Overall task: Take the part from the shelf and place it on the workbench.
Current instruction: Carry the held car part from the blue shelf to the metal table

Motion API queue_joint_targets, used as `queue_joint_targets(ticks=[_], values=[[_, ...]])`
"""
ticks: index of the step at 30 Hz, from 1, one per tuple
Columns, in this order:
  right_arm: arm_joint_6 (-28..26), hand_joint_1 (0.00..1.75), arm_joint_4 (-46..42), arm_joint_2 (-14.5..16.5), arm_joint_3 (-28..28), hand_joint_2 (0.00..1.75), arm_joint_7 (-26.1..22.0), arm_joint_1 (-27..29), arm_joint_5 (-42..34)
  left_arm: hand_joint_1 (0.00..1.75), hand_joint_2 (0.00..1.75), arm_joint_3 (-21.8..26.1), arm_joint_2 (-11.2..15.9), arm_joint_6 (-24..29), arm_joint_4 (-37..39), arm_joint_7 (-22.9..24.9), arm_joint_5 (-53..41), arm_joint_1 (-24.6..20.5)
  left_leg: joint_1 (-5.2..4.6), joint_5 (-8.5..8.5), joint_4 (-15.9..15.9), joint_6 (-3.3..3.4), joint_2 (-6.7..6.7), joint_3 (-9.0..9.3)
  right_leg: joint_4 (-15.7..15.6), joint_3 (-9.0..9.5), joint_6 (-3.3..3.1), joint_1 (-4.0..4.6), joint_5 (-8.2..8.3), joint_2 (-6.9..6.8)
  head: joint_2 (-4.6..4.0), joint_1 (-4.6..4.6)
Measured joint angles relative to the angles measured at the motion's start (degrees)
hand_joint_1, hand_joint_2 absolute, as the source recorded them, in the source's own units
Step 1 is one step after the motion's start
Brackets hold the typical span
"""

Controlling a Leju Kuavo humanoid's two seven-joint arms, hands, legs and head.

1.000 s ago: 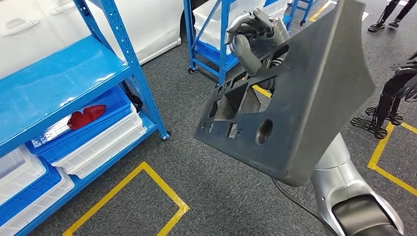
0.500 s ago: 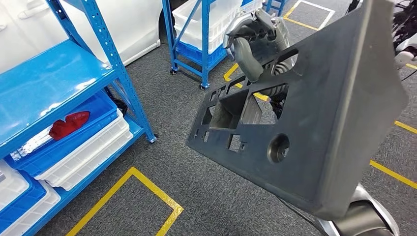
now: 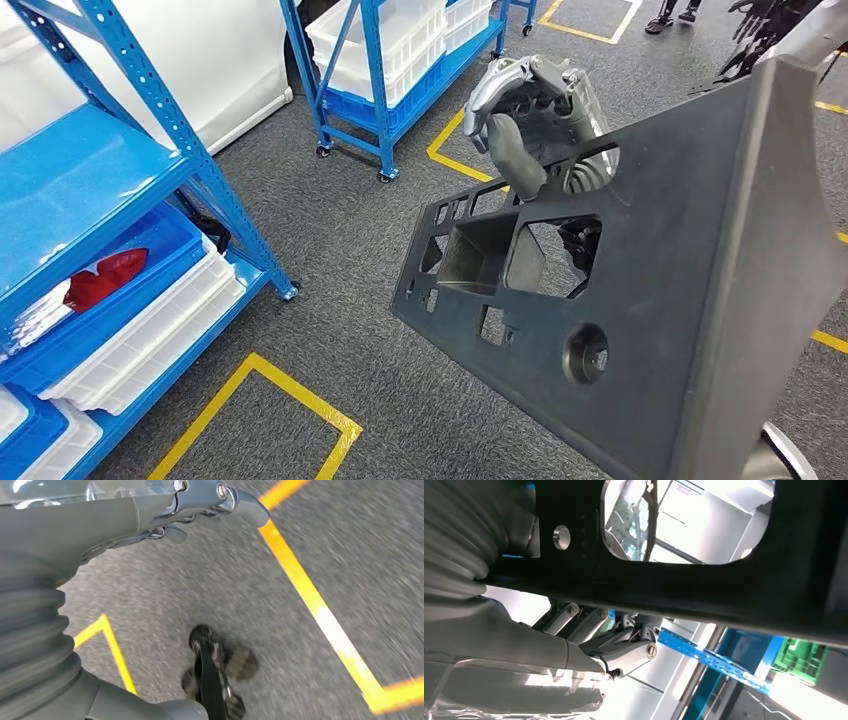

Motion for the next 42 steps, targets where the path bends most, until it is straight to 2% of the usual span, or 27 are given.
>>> queue_joint_targets(ticks=[1, 2, 3, 4, 5, 7, 9, 11, 12, 13, 15, 17, 18, 19, 22, 24, 26, 28, 30, 32, 33, 34, 35, 37, 38, 40, 42], values=[[0.17, 1.75, -0.08, -0.01, -0.04, 1.75, 0.03, 0.23, 0.1, 0.0, 1.75, 0.26, 0.18, 0.83, 0.0, 1.23, 0.07, 0.14, 0.04, -1.7, 4.04, -0.13, -0.3, -1.84, 0.03, 0.0, -0.07, 0.05, 0.01, 0.39, 0.0, -0.02], [0.3, 1.75, -0.11, -0.02, -0.09, 1.75, 0.08, 0.53, 0.2, 0.0, 1.75, 0.52, 0.41, 1.58, 0.0, 2.55, 0.09, 0.31, 0.06, -2.59, 7.12, -0.2, -0.41, -3.31, 0.07, 0.0, -0.09, 0.09, 0.0, 0.85, 0.0, 0.0], [0.39, 1.75, -0.11, -0.02, -0.14, 1.75, 0.13, 0.83, 0.27, 0.0, 1.75, 0.77, 0.61, 2.16, 0.0, 3.79, 0.09, 0.46, 0.07, -2.37, 8.25, -0.2, -0.45, -3.95, 0.12, 0.0, -0.1, 0.12, 0.0, 1.31, 0.0, -0.01], [0.44, 1.75, -0.1, -0.03, -0.17, 1.75, 0.16, 1.04, 0.34, 0.0, 1.75, 0.99, 0.79, 2.59, 0.0, 4.84, 0.12, 0.56, 0.09, -1.04, 7.02, -0.14, -0.49, -3.53, 0.19, 0.01, -0.09, 0.12, -0.01, 1.79, 0.0, -0.01], [0.45, 1.75, -0.12, -0.03, -0.21, 1.75, 0.19, 1.16, 0.37, 0.0, 1.75, 1.19, 0.96, 2.89, 0.0, 5.72, 0.16, 0.62, 0.16, 1.13, 3.63, -0.03, -0.68, -2.06, 0.25, 0.04, -0.06, 0.12, -0.02, 2.27, 0.0, -0.02], [0.48, 1.75, -0.19, -0.03, -0.31, 1.75, 0.19, 1.18, 0.39, 0.0, 1.75, 1.47, 1.22, 3.25, 0.0, 6.67, 0.21, 0.59, 0.33, 4.62, -4.44, 0.32, -2.2, 1.52, 0.35, 0.01, 0.17, 0.16, 0.0, 3.13, 0.0, 0.01], [0.49, 1.75, -0.26, -0.03, -0.38, 1.75, 0.21, 1.2, 0.41, 0.0, 1.75, 1.7, 1.35, 3.38, 0.0, 7.01, 0.21, 0.56, 0.28, 5.51, -8.15, 0.7, -3.47, 3.13, 0.35, -0.32, 0.78, 0.1, 0.25, 3.9, 0.0, 0.02], [0.49, 1.75, -0.3, -0.05, -0.48, 1.75, 0.22, 1.28, 0.43, 0.0, 1.75, 1.9, 1.45, 3.44, 0.0, 7.14, 0.22, 0.58, 0.22, 5.71, -8.58, 1.26, -3.05, 3.25, 0.26, -0.64, 1.52, -0.04, 0.52, 4.57, 0.0, 0.02], [0.49, 1.75, -0.32, -0.08, -0.58, 1.75, 0.22, 1.31, 0.44, 0.0, 1.75, 1.98, 1.51, 3.46, 0.0, 7.18, 0.23, 0.55, 0.26, 5.95, -8.9, 1.67, -2.63, 3.33, 0.51, -0.82, 1.81, -0.03, 0.3, 4.32, 0.0, 0.04], [0.49, 1.75, -0.36, -0.14, -0.69, 1.75, 0.22, 1.3, 0.44, 0.0, 1.75, 2.02, 1.55, 3.46, 0.0, 7.19, 0.23, 0.5, 0.33, 6.19, -9.23, 2.12, -2.18, 3.44, 1.59, -1.3, 2.06, 0.02, -0.52, 3.64, 0.0, 0.15], [0.48, 1.75, -0.41, -0.24, -0.86, 1.75, 0.21, 1.34, 0.43, 0.0, 1.75, 2.11, 1.56, 3.46, 0.0, 7.19, 0.23, 0.46, 0.27, 6.45, -9.58, 2.73, -1.28, 3.52, 7.3, -3.84, 2.41, 0.07, -3.89, 1.7, 0.0, 0.39], [0.48, 1.75, -0.41, -0.27, -0.9, 1.75, 0.21, 1.56, 0.43, 0.0, 1.75, 2.26, 1.57, 3.46, 0.0, 7.19, 0.23, 0.55, 0.12, 6.44, -9.49, 2.89, -0.38, 3.41, 14.77, -7.2, 2.69, -0.09, -7.07, 0.84, 0.0, 0.51], [0.48, 1.75, -0.41, -0.27, -0.9, 1.75, 0.21, 1.68, 0.43, 0.0, 1.75, 2.34, 1.57, 3.46, 0.0, 7.19, 0.22, 0.56, 0.08, 6.4, -9.38, 2.89, 0.08, 3.35, 16.44, -7.91, 2.79, -0.21, -7.3, 0.69, 0.0, 0.51], [0.48, 1.75, -0.41, -0.29, -0.91, 1.75, 0.21, 1.75, 0.43, 0.0, 1.75, 2.39, 1.57, 3.45, 0.0, 7.19, 0.18, 0.54, 0.06, 6.34, -9.26, 2.84, 0.49, 3.31, 15.88, -7.49, 2.86, -0.32, -6.5, 0.53, 0.0, 0.52], [0.5, 1.75, -0.41, -0.39, -0.97, 1.75, 0.21, 1.59, 0.44, 0.0, 1.75, 2.42, 1.61, 3.29, -0.01, 7.35, -0.3, 0.49, -0.06, 5.91, -8.67, 2.26, 1.44, 3.25, 5.14, -1.68, 2.64, -0.28, -1.95, -1.3, 0.0, 0.53], [0.52, 1.75, -0.38, -0.44, -1.0, 1.75, 0.21, 1.45, 0.44, 0.0, 1.75, 2.41, 1.74, 3.0, -0.02, 7.44, -0.46, 0.49, -0.31, 5.61, -8.3, 1.66, 1.92, 3.12, 1.18, 0.21, 2.02, -0.01, -1.18, -2.06, 0.0, 0.48], [0.54, 1.75, -0.3, -0.54, -1.02, 1.75, 0.21, 1.39, 0.45, 0.0, 1.75, 2.41, 1.84, 2.41, -0.02, 7.15, -0.36, 0.47, -0.34, 5.49, -8.25, 1.09, 2.46, 3.13, 0.93, 0.08, 1.3, 0.14, -1.15, -1.35, 0.0, 0.44], [0.56, 1.75, -0.2, -0.61, -1.02, 1.75, 0.21, 1.24, 0.46, 0.0, 1.75, 2.41, 1.84, 1.7, -0.02, 6.71, -0.31, 0.45, -0.11, 4.45, -7.21, 0.47, 1.97, 2.78, 0.69, 0.09, 0.66, 0.08, -0.9, -0.79, 0.0, 0.43], [0.58, 1.75, -0.07, -0.62, -0.95, 1.75, 0.2, 1.12, 0.6, 0.0, 1.75, 2.41, 1.84, 1.19, -0.02, 6.32, -0.37, 0.47, 0.08, 1.17, -1.86, 0.01, 0.52, 0.49, 0.54, 0.12, 0.15, -0.02, -0.73, -0.27, 0.0, 0.37], [0.59, 1.75, 0.11, -0.62, -0.78, 1.75, 0.07, 1.34, 0.88, 0.0, 1.75, 2.41, 1.82, 0.9, -0.01, 6.01, -0.45, 0.57, 0.12, -2.21, 6.08, -0.15, -0.28, -3.11, 0.56, 0.07, -0.07, 0.11, -0.7, 0.46, 0.0, 0.36], [0.59, 1.75, 0.17, -0.62, -0.66, 1.75, -0.02, 1.54, 0.99, 0.0, 1.75, 2.41, 1.78, 0.78, -0.01, 5.88, -0.47, 0.62, 0.13, -2.62, 8.35, -0.14, -0.4, -4.21, 0.57, 0.08, -0.09, 0.18, -0.69, 0.88, 0.0, 0.35], [0.58, 1.75, 0.19, -0.62, -0.52, 1.75, -0.08, 1.71, 1.07, 0.0, 1.75, 2.41, 1.75, 0.63, 0.0, 5.74, -0.47, 0.65, 0.13, -1.9, 8.43, -0.05, -0.45, -4.33, 0.59, 0.11, -0.09, 0.23, -0.68, 1.33, 0.0, 0.34], [0.56, 1.75, 0.16, -0.62, -0.38, 1.75, -0.1, 1.82, 1.15, 0.0, 1.75, 2.41, 1.72, 0.48, 0.0, 5.62, -0.47, 0.66, 0.13, -0.16, 6.13, 0.11, -0.58, -3.32, 0.6, 0.17, -0.08, 0.25, -0.68, 1.81, 0.0, 0.35], [0.49, 1.75, 0.02, -0.61, -0.16, 1.75, -0.11, 1.83, 1.38, 0.0, 1.75, 2.41, 1.74, 0.27, 0.0, 5.45, -0.48, 0.6, 0.11, 3.89, -1.92, 0.59, -1.8, 0.4, 0.64, 0.27, 0.02, 0.32, -0.66, 2.68, 0.0, 0.36], [0.46, 1.75, -0.05, -0.6, -0.07, 1.75, -0.09, 1.82, 1.5, 0.0, 1.75, 2.41, 1.75, 0.26, 0.0, 5.43, -0.51, 0.56, 0.08, 5.03, -5.29, 0.8, -2.5, 1.93, 0.68, 0.19, 0.2, 0.33, -0.59, 3.12, 0.0, 0.37], [0.42, 1.75, -0.11, -0.57, 0.15, 1.75, -0.04, 1.88, 1.69, 0.0, 1.75, 2.39, 1.79, 0.28, 0.0, 5.45, -0.65, 0.48, -0.11, 5.33, -7.88, 1.15, -3.21, 3.01, 0.64, -0.19, 0.82, 0.23, -0.3, 3.86, 0.0, 0.38], [0.42, 1.75, -0.17, -0.58, 0.34, 1.75, -0.01, 2.0, 1.77, 0.0, 1.75, 2.35, 1.79, 0.24, 0.0, 5.38, -0.87, 0.36, -0.11, 5.7, -8.51, 1.74, -2.47, 3.14, 0.53, -0.41, 1.54, 0.05, -0.14, 4.34, 0.0, 0.39]])
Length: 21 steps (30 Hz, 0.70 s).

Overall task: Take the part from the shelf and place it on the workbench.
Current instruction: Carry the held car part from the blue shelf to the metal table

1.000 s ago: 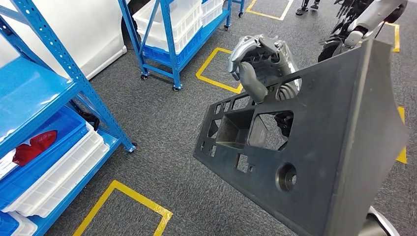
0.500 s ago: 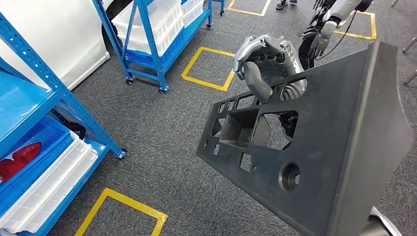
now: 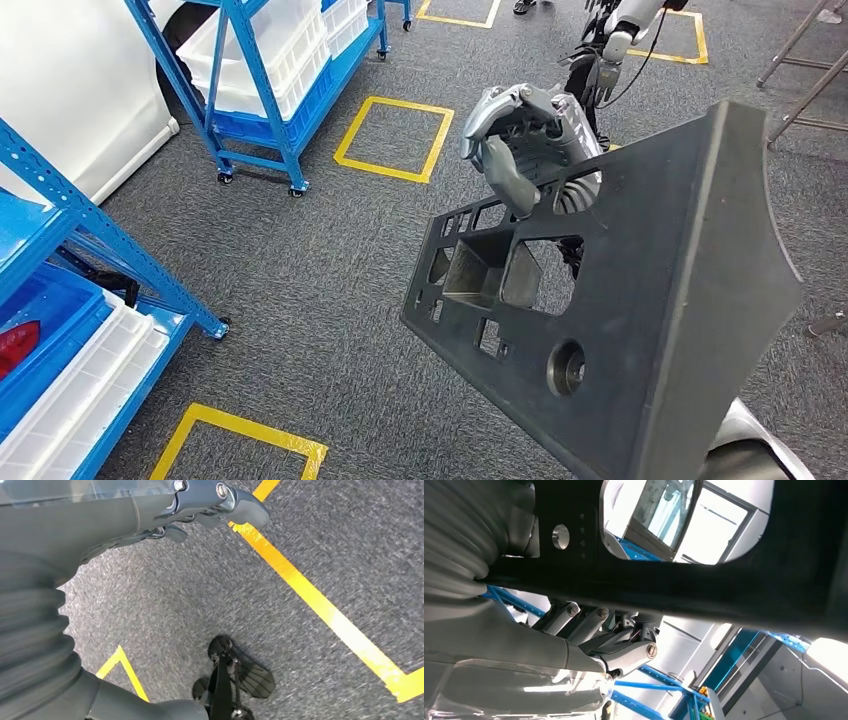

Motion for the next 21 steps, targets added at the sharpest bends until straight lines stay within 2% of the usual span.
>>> queue_joint_targets(ticks=[2, 4, 5, 6, 7, 8, 10, 12, 13, 15, 16, 17, 18, 20, 21], values=[[0.0, 1.75, -0.16, -0.11, 0.08, 1.75, -0.02, -0.03, -0.01, 0.0, 1.75, -0.07, 0.0, -0.21, -0.01, -0.32, -0.29, -0.1, 0.17, 0.56, -0.84, 0.79, 0.86, 0.25, 2.05, -0.95, 0.48, 0.03, -1.6, -1.12, 0.0, 0.12], [0.01, 1.75, -0.28, -0.25, 0.09, 1.75, -0.04, 0.02, -0.04, 0.0, 1.75, -0.15, 0.0, -0.39, -0.01, -0.66, -0.59, -0.07, 0.15, 0.76, -1.17, 1.24, 1.7, 0.32, 8.47, -3.84, 0.76, 0.03, -5.18, -2.92, 0.0, 0.27], [0.03, 1.75, -0.34, -0.3, 0.09, 1.75, -0.01, 0.17, -0.04, 0.0, 1.75, -0.21, 0.0, -0.42, -0.01, -0.79, -0.7, -0.06, 0.1, 0.75, -1.14, 1.31, 2.13, 0.26, 12.28, -5.57, 0.92, -0.06, -6.78, -3.35, 0.0, 0.32], [0.08, 1.75, -0.46, -0.37, 0.09, 1.75, 0.09, 0.34, -0.04, 0.0, 1.75, -0.28, 0.0, -0.46, 0.0, -0.91, -0.75, -0.06, 0.04, 0.73, -1.08, 1.33, 2.58, 0.21, 14.91, -6.72, 1.05, -0.16, -7.57, -3.58, 0.0, 0.32], [0.13, 1.75, -0.61, -0.47, 0.09, 1.75, 0.21, 0.48, -0.04, 0.0, 1.75, -0.34, 0.0, -0.55, 0.0, -1.06, -0.79, -0.1, 0.01, 0.7, -0.99, 1.31, 2.98, 0.16, 15.6, -6.92, 1.14, -0.26, -7.37, -3.73, 0.0, 0.32], [0.18, 1.75, -0.79, -0.61, 0.09, 1.75, 0.38, 0.52, -0.04, 0.0, 1.75, -0.41, 0.0, -0.7, -0.01, -1.19, -0.84, -0.16, 0.0, 0.63, -0.87, 1.26, 3.34, 0.13, 13.98, -5.94, 1.16, -0.33, -6.17, -3.94, 0.0, 0.33], [0.21, 1.75, -1.1, -0.83, 0.09, 1.75, 0.82, 0.29, -0.09, 0.0, 1.75, -0.57, 0.01, -1.13, -0.01, -1.36, -1.04, -0.29, -0.06, 0.35, -0.5, 0.97, 3.94, 0.13, 6.29, -1.71, 0.96, -0.26, -2.97, -5.31, 0.0, 0.33], [0.14, 1.75, -1.32, -0.89, 0.11, 1.75, 1.39, -0.18, -0.21, 0.0, 1.75, -0.82, 0.1, -1.51, -0.01, -1.39, -1.29, -0.5, -0.35, 0.04, -0.05, 0.45, 4.46, 0.01, 0.84, 1.02, 0.39, 0.03, -1.54, -6.61, 0.0, 0.26], [0.07, 1.75, -1.36, -0.9, 0.14, 1.75, 1.73, -0.45, -0.29, 0.0, 1.75, -0.94, 0.18, -1.67, -0.01, -1.37, -1.37, -0.61, -0.49, -0.04, 0.05, 0.17, 4.74, -0.04, 0.12, 1.26, 0.09, 0.21, -1.64, -6.79, 0.0, 0.22], [-0.05, 1.75, -1.38, -0.91, 0.23, 1.75, 2.38, -1.03, -0.43, 0.0, 1.75, -1.13, 0.35, -1.91, 0.0, -1.16, -1.46, -0.84, -0.5, -0.21, 0.12, -0.42, 5.22, -0.08, -0.06, 1.11, -0.52, 0.28, -1.4, -5.95, 0.0, 0.18], [-0.1, 1.75, -1.38, -0.9, 0.28, 1.75, 2.63, -1.37, -0.47, 0.0, 1.75, -1.2, 0.42, -1.96, -0.01, -1.02, -1.49, -0.94, -0.39, -0.7, 0.58, -0.76, 4.94, -0.23, -0.21, 1.13, -0.83, 0.23, -1.26, -5.61, 0.0, 0.14], [-0.11, 1.75, -1.38, -0.86, 0.35, 1.75, 2.8, -1.71, -0.5, 0.0, 1.75, -1.23, 0.46, -1.94, -0.01, -0.88, -1.5, -1.02, -0.25, -1.77, 2.0, -1.07, 4.33, -0.82, -0.37, 1.16, -1.14, 0.13, -1.11, -5.31, 0.0, 0.05], [-0.13, 1.75, -1.37, -0.81, 0.43, 1.75, 2.93, -1.96, -0.53, 0.0, 1.75, -1.25, 0.52, -1.9, -0.01, -0.77, -1.5, -1.07, -0.11, -3.44, 4.71, -1.36, 3.53, -1.97, -0.49, 1.2, -1.39, 0.05, -0.99, -5.0, 0.0, -0.03], [-0.13, 1.75, -1.3, -0.73, 0.61, 1.75, 3.08, -2.17, -0.56, 0.0, 1.75, -1.26, 0.6, -1.84, 0.0, -0.61, -1.5, -1.05, 0.04, -7.17, 12.7, -1.69, 2.32, -5.5, -0.48, 1.18, -1.61, 0.14, -0.95, -4.32, 0.0, -0.15], [-0.14, 1.75, -1.24, -0.72, 0.72, 1.75, 3.12, -2.17, -0.57, 0.0, 1.75, -1.27, 0.63, -1.83, 0.0, -0.55, -1.5, -1.01, 0.06, -8.19, 16.03, -1.77, 2.12, -7.08, -0.45, 1.18, -1.64, 0.2, -0.95, -3.91, 0.0, -0.15]])
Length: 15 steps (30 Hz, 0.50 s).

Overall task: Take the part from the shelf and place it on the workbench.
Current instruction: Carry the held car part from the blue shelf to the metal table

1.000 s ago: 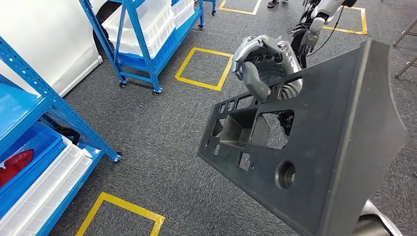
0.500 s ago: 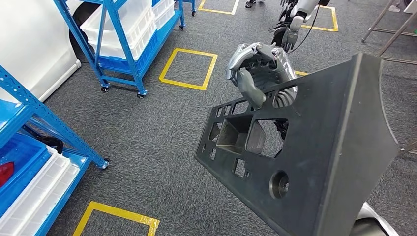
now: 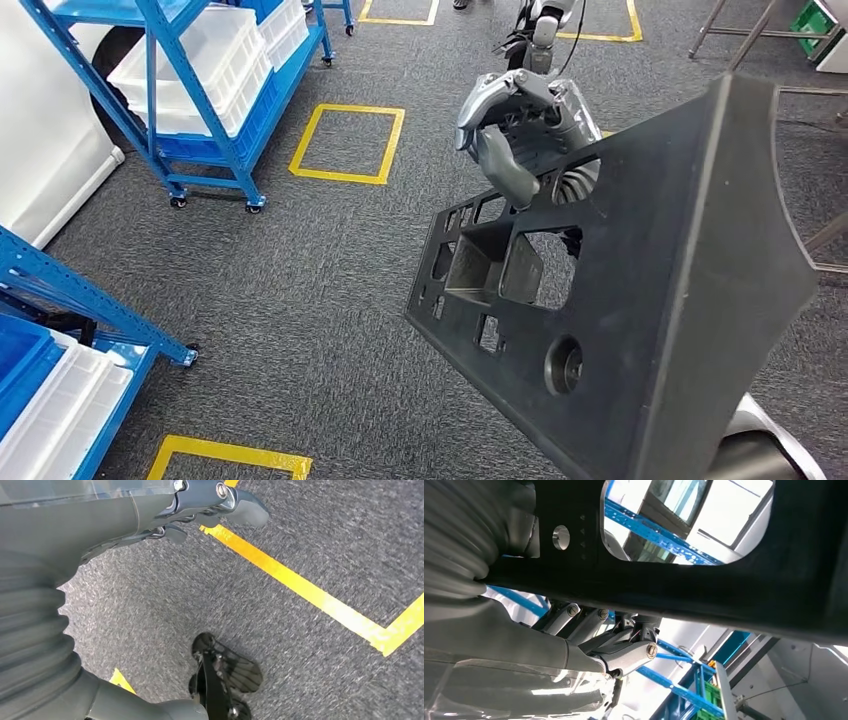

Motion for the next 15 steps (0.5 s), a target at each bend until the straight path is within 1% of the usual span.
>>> queue_joint_targets(ticks=[1, 2, 3, 4, 5, 6, 7, 8, 9, 10, 11, 12, 13, 14, 15], values=[[-0.01, 1.75, 0.07, 0.0, 0.1, 1.75, 0.04, 0.0, 0.0, 0.0, 1.75, 0.0, 0.0, 0.0, 0.0, 0.04, 0.0, 0.03, 0.0, 0.13, 1.35, 0.01, -0.08, -0.73, 0.04, 0.02, -0.02, 0.04, 0.0, 0.44, 0.0, 0.0], [-0.01, 1.75, 0.12, 0.0, 0.2, 1.75, 0.08, -0.02, 0.0, 0.0, 1.75, -0.01, 0.01, 0.01, 0.0, 0.05, 0.0, 0.04, 0.01, 1.4, 0.27, 0.08, -0.13, -0.34, 0.09, 0.06, -0.01, 0.05, -0.02, 0.92, 0.0, -0.01], [-0.02, 1.75, 0.14, 0.01, 0.28, 1.75, 0.1, -0.06, 0.0, 0.0, 1.75, -0.02, 0.04, 0.01, -0.01, 0.06, 0.0, 0.04, 0.03, 3.55, -3.03, 0.21, -0.36, 1.11, 0.15, 0.14, 0.03, 0.05, -0.04, 1.41, 0.0, 0.0], [-0.02, 1.75, 0.14, 0.01, 0.35, 1.75, 0.12, -0.11, -0.01, 0.0, 1.75, -0.02, 0.09, 0.01, -0.01, 0.06, 0.0, 0.03, 0.11, 5.72, -7.39, 0.38, -1.06, 3.04, 0.18, 0.2, 0.09, 0.02, -0.08, 1.86, 0.0, 0.0], [-0.02, 1.75, 0.15, 0.02, 0.4, 1.75, 0.12, -0.2, -0.01, 0.0, 1.75, -0.03, 0.16, 0.02, -0.01, 0.06, 0.0, 0.01, 0.16, 7.28, -11.27, 0.54, -1.85, 4.79, 0.26, 0.17, 0.25, 0.07, -0.08, 2.32, 0.0, 0.02], [-0.02, 1.75, 0.16, 0.02, 0.44, 1.75, 0.09, -0.25, -0.03, 0.0, 1.75, -0.04, 0.23, 0.06, -0.01, 0.06, 0.01, 0.0, 0.17, 8.07, -13.96, 0.73, -2.53, 6.01, 0.29, 0.04, 0.49, 0.09, -0.02, 2.74, 0.0, 0.02], [-0.02, 1.75, 0.18, 0.02, 0.46, 1.75, 0.05, -0.27, -0.09, 0.0, 1.75, -0.04, 0.28, 0.17, -0.01, 0.04, 0.02, -0.02, 0.13, 8.16, -15.21, 0.9, -2.96, 6.54, 0.28, -0.15, 0.78, 0.08, 0.11, 3.12, 0.0, 0.04], [-0.01, 1.75, 0.2, 0.02, 0.49, 1.75, -0.07, -0.23, -0.17, 0.0, 1.75, -0.05, 0.32, 0.3, -0.01, -0.01, 0.03, -0.03, 0.01, 8.09, -15.5, 1.07, -2.85, 6.68, 0.21, -0.34, 1.14, 0.05, 0.29, 3.5, 0.0, 0.03], [0.0, 1.75, 0.22, 0.01, 0.51, 1.75, -0.27, -0.14, -0.26, 0.0, 1.75, -0.05, 0.34, 0.45, -0.01, -0.09, 0.04, -0.06, 0.06, 8.2, -15.81, 1.42, -2.51, 6.77, 0.11, -0.47, 1.52, 0.01, 0.42, 3.78, 0.0, 0.04], [0.02, 1.75, 0.24, -0.02, 0.51, 1.75, -0.51, -0.06, -0.34, 0.0, 1.75, -0.05, 0.36, 0.55, -0.01, -0.22, 0.04, -0.08, 0.11, 8.45, -16.15, 1.8, -2.12, 6.86, 0.28, -0.62, 1.82, 0.01, 0.24, 3.51, 0.0, 0.06], [0.03, 1.75, 0.26, -0.05, 0.51, 1.75, -0.76, -0.02, -0.39, 0.0, 1.75, -0.05, 0.37, 0.57, -0.01, -0.38, 0.03, -0.1, 0.17, 8.69, -16.51, 2.24, -1.71, 6.97, 1.15, -1.04, 2.09, 0.04, -0.45, 2.86, 0.0, 0.13], [0.03, 1.75, 0.27, -0.1, 0.51, 1.75, -0.95, -0.02, -0.44, 0.0, 1.75, -0.07, 0.4, 0.54, -0.01, -0.54, -0.02, -0.1, 0.23, 8.9, -16.85, 2.65, -1.25, 7.06, 3.25, -2.0, 2.31, 0.08, -1.79, 2.01, 0.0, 0.22], [0.02, 1.75, 0.3, -0.16, 0.51, 1.75, -1.05, 0.02, -0.49, 0.0, 1.75, -0.08, 0.45, 0.46, -0.01, -0.67, -0.08, -0.07, 0.13, 8.97, -16.93, 2.88, -0.78, 7.06, 6.58, -3.53, 2.46, 0.02, -3.59, 1.07, 0.0, 0.26], [-0.01, 1.75, 0.33, -0.23, 0.51, 1.75, -1.08, 0.1, -0.59, 0.0, 1.75, -0.09, 0.52, 0.36, -0.01, -0.78, -0.13, -0.02, 0.04, 8.97, -16.9, 3.02, -0.34, 6.99, 10.64, -5.45, 2.62, -0.06, -5.45, 0.56, 0.0, 0.34], [-0.04, 1.75, 0.37, -0.36, 0.51, 1.75, -1.06, 0.24, -0.75, 0.0, 1.75, -0.09, 0.61, 0.22, -0.01, -0.88, -0.16, 0.01, -0.05, 8.95, -16.84, 3.07, 0.15, 6.91, 14.29, -7.21, 2.76, -0.16, -6.75, 0.34, 0.0, 0.34]])
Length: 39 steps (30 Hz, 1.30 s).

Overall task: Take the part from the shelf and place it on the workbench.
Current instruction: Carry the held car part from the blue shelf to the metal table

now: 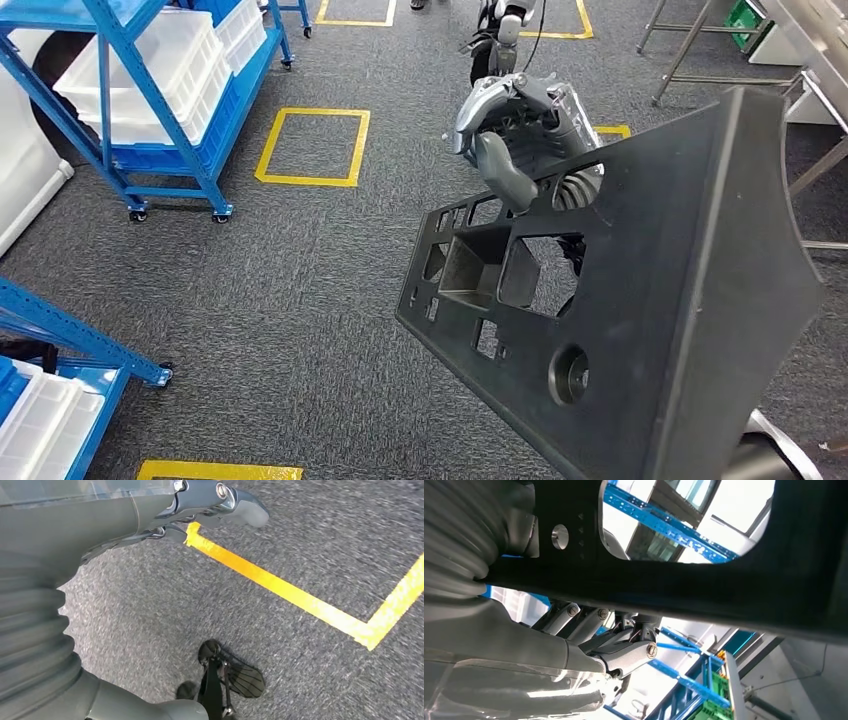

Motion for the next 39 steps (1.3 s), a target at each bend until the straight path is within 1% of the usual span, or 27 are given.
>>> queue_joint_targets(ticks=[1, 2, 3, 5, 7, 9, 11, 13, 15, 16, 17, 18, 19, 21, 23, 25, 27, 29, 30, 31, 32, 33, 34, 36, 37, 38, 39], values=[[-0.02, 1.75, 0.05, -0.2, 0.0, 1.75, 0.03, 0.17, -0.23, 0.0, 1.75, 0.0, 0.08, -0.14, 0.0, -0.1, 0.01, 0.0, -0.06, -0.03, 0.06, 0.03, 0.49, -0.05, 2.02, -0.96, 0.1, -0.1, -0.32, -0.11, 0.0, 0.0], [-0.03, 1.75, 0.09, -0.41, 0.0, 1.75, 0.06, 0.29, -0.51, 0.0, 1.75, 0.0, 0.14, -0.27, -0.01, -0.27, 0.05, -0.01, -0.09, -0.06, 0.11, 0.03, 0.94, -0.08, 1.74, -0.78, 0.16, -0.17, 0.42, -0.25, 0.0, 0.01], [-0.04, 1.75, 0.13, -0.69, -0.01, 1.75, 0.08, 0.36, -0.76, 0.0, 1.75, 0.0, 0.17, -0.37, -0.01, -0.49, 0.13, -0.02, -0.1, -0.12, 0.18, 0.0, 1.38, -0.06, -0.87, 0.59, 0.14, -0.22, 2.04, -0.56, 0.0, 0.01], [-0.04, 1.75, 0.17, -1.16, -0.02, 1.75, 0.06, 0.35, -1.29, 0.0, 1.75, 0.01, 0.19, -0.49, 0.0, -1.08, 0.35, -0.01, -0.24, -0.38, 0.46, -0.3, 2.16, -0.04, -9.14, 4.92, -0.15, 0.01, 5.32, -2.22, 0.0, 0.01], [0.03, 1.75, 0.34, -1.4, 0.0, 1.75, -0.01, 0.27, -2.35, 0.0, 1.75, 0.03, 0.2, -0.65, 0.0, -1.69, 0.64, 0.03, -0.46, -0.64, 0.73, -0.81, 2.92, -0.1, -13.85, 7.17, -0.76, 0.39, 6.49, -3.21, 0.0, -0.03], [0.15, 1.75, 0.67, -1.45, 0.08, 1.75, -0.03, 0.21, -3.9, 0.0, 1.75, 0.05, 0.2, -0.85, 0.0, -2.13, 0.92, -0.01, -0.53, -0.72, 0.75, -1.39, 3.76, -0.04, -14.28, 7.05, -1.41, 0.54, 6.55, -2.4, 0.0, -0.06], [0.23, 1.75, 0.9, -1.51, 0.21, 1.75, -0.03, 0.17, -5.07, 0.0, 1.75, 0.07, 0.27, -1.21, 0.01, -2.47, 1.05, -0.07, -0.31, -1.64, 1.64, -2.05, 3.2, -0.27, -14.64, 7.12, -2.03, 0.38, 6.87, -1.55, 0.0, -0.07], [0.29, 1.75, 0.94, -1.57, 0.4, 1.75, -0.05, 0.23, -5.56, 0.0, 1.75, 0.08, 0.38, -1.57, 0.01, -2.75, 1.06, 0.04, -0.02, -4.83, 6.7, -2.61, 1.19, -2.38, -14.91, 7.25, -2.5, 0.18, 7.12, -0.79, 0.0, -0.11], [0.27, 1.75, 0.95, -1.67, 0.68, 1.75, -0.07, 0.52, -5.68, 0.0, 1.75, 0.09, 0.47, -1.72, 0.01, -2.81, 1.04, 0.3, 0.07, -8.36, 14.71, -2.89, -0.03, -5.96, -14.88, 7.21, -2.66, 0.23, 7.17, 0.16, 0.0, -0.14], [0.23, 1.75, 0.95, -1.73, 0.81, 1.75, -0.07, 0.71, -5.68, 0.0, 1.75, 0.09, 0.51, -1.74, 0.01, -2.76, 1.01, 0.4, 0.08, -8.95, 17.29, -2.94, -0.19, -7.21, -14.83, 7.21, -2.67, 0.26, 7.18, 0.71, 0.0, -0.13], [0.17, 1.75, 0.9, -1.78, 0.9, 1.75, -0.06, 0.84, -5.68, 0.0, 1.75, 0.09, 0.51, -1.75, 0.01, -2.7, 0.98, 0.48, 0.09, -8.31, 17.59, -2.92, -0.27, -7.42, -14.77, 7.22, -2.67, 0.27, 7.18, 1.29, 0.0, -0.14], [0.1, 1.75, 0.74, -1.82, 0.96, 1.75, -0.04, 0.91, -5.68, 0.0, 1.75, 0.09, 0.51, -1.75, 0.01, -2.63, 0.93, 0.5, 0.12, -6.61, 15.45, -2.82, -0.41, -6.49, -14.68, 7.24, -2.65, 0.26, 7.17, 1.91, 0.0, -0.13], [0.02, 1.75, 0.47, -1.84, 1.0, 1.75, -0.01, 0.93, -5.64, 0.0, 1.75, 0.09, 0.51, -1.75, 0.01, -2.58, 0.9, 0.5, 0.19, -4.29, 11.53, -2.69, -1.01, -4.72, -14.58, 7.27, -2.59, 0.24, 7.13, 2.52, 0.0, -0.12], [-0.24, 1.75, -0.2, -1.84, 1.11, 1.75, 0.2, 0.87, -5.39, 0.0, 1.75, 0.09, 0.5, -1.78, 0.01, -2.57, 0.8, 0.48, 0.35, -1.32, 3.96, -2.35, -3.43, -1.27, -14.35, 7.11, -2.25, 0.21, 7.13, 3.66, 0.0, -0.1], [-0.63, 1.75, -0.76, -1.82, 1.23, 1.75, 0.61, 0.85, -4.97, 0.0, 1.75, 0.08, 0.49, -1.9, 0.01, -2.55, 0.56, 0.44, 0.3, -1.09, 1.31, -2.02, -4.78, -0.12, -14.28, 6.64, -1.58, 0.05, 7.37, 4.76, 0.0, -0.11], [-0.89, 1.75, -1.18, -1.83, 1.29, 1.75, 1.09, 0.84, -4.7, 0.0, 1.75, 0.06, 0.44, -2.09, 0.01, -2.48, 0.27, 0.31, 0.29, -0.85, 0.73, -1.42, -3.82, 0.03, -14.42, 6.27, -0.84, -0.13, 7.62, 5.59, 0.0, -0.13], [-0.95, 1.75, -1.38, -1.84, 1.29, 1.75, 1.52, 0.55, -4.68, 0.0, 1.75, 0.03, 0.32, -2.25, 0.01, -2.45, 0.08, 0.17, 0.41, -0.34, -0.13, -0.58, -2.53, 0.27, -12.53, 5.26, -0.38, 0.03, 6.15, 3.81, 0.0, 0.03], [-0.98, 1.75, -1.42, -1.84, 1.33, 1.75, 1.82, 0.21, -4.69, 0.0, 1.75, 0.0, 0.16, -2.33, 0.01, -2.38, -0.01, 0.23, 0.3, -0.1, -0.53, -0.11, -1.16, 0.35, -6.08, 2.31, -0.11, 0.17, 2.5, 0.97, 0.0, 0.21], [-0.98, 1.75, -1.39, -1.83, 1.4, 1.75, 1.93, 0.14, -4.69, 0.0, 1.75, 0.0, 0.1, -2.34, 0.01, -2.3, -0.02, 0.28, 0.22, -0.12, -0.51, -0.04, -0.49, 0.31, -2.12, 0.5, 0.02, 0.12, 0.8, 0.3, 0.0, 0.26], [-1.01, 1.75, -1.34, -1.83, 1.48, 1.75, 2.02, 0.16, -4.68, 0.0, 1.75, 0.0, 0.04, -2.34, 0.01, -2.2, -0.03, 0.31, 0.17, -0.15, -0.48, -0.01, 0.17, 0.29, 0.77, -0.78, 0.14, 0.05, -0.1, -0.01, 0.0, 0.26], [-1.06, 1.75, -1.28, -1.84, 1.56, 1.75, 2.09, 0.23, -4.65, 0.0, 1.75, 0.0, -0.04, -2.31, 0.01, -2.08, -0.03, 0.31, 0.15, -0.19, -0.46, 0.0, 0.79, 0.3, 1.79, -1.16, 0.22, 0.0, 0.0, -0.22, 0.0, 0.28], [-1.19, 1.75, -1.21, -1.85, 1.6, 1.75, 2.14, 0.3, -4.55, 0.0, 1.75, 0.0, -0.16, -2.2, 0.01, -1.99, -0.02, 0.3, 0.15, -0.26, -0.42, -0.05, 1.37, 0.33, 0.3, -0.29, 0.22, -0.03, 1.18, -0.47, 0.0, 0.29], [-1.35, 1.75, -1.15, -1.86, 1.62, 1.75, 2.16, 0.35, -4.38, 0.0, 1.75, 0.01, -0.34, -2.04, 0.01, -1.92, 0.01, 0.29, 0.14, -0.35, -0.35, -0.14, 1.9, 0.39, -3.2, 1.6, 0.14, -0.01, 3.01, -1.01, 0.0, 0.29], [-1.72, 1.75, -1.09, -1.86, 1.63, 1.75, 2.18, 0.39, -3.9, 0.0, 1.75, 0.02, -0.68, -1.66, 0.01, -1.81, 0.13, 0.31, -0.08, -0.69, -0.04, -0.53, 2.8, 0.47, -11.36, 5.85, -0.35, 0.37, 5.87, -3.13, 0.0, 0.27], [-1.84, 1.75, -1.05, -1.85, 1.65, 1.75, 2.19, 0.4, -3.67, 0.0, 1.75, 0.03, -0.81, -1.52, 0.01, -1.74, 0.18, 0.32, -0.23, -0.86, 0.12, -0.76, 3.23, 0.47, -13.75, 7.02, -0.65, 0.58, 6.43, -3.85, 0.0, 0.21], [-1.92, 1.75, -0.98, -1.85, 1.67, 1.75, 2.21, 0.44, -3.47, 0.0, 1.75, 0.03, -0.92, -1.44, 0.01, -1.69, 0.21, 0.32, -0.37, -1.0, 0.23, -1.02, 3.67, 0.48, -14.76, 7.43, -0.94, 0.77, 6.45, -4.11, 0.0, 0.16], [-1.96, 1.75, -0.88, -1.85, 1.69, 1.75, 2.23, 0.5, -3.31, 0.0, 1.75, 0.04, -1.05, -1.39, 0.01, -1.65, 0.21, 0.31, -0.46, -1.1, 0.28, -1.28, 4.17, 0.53, -14.86, 7.35, -1.22, 0.87, 6.49, -3.58, 0.0, 0.09]])
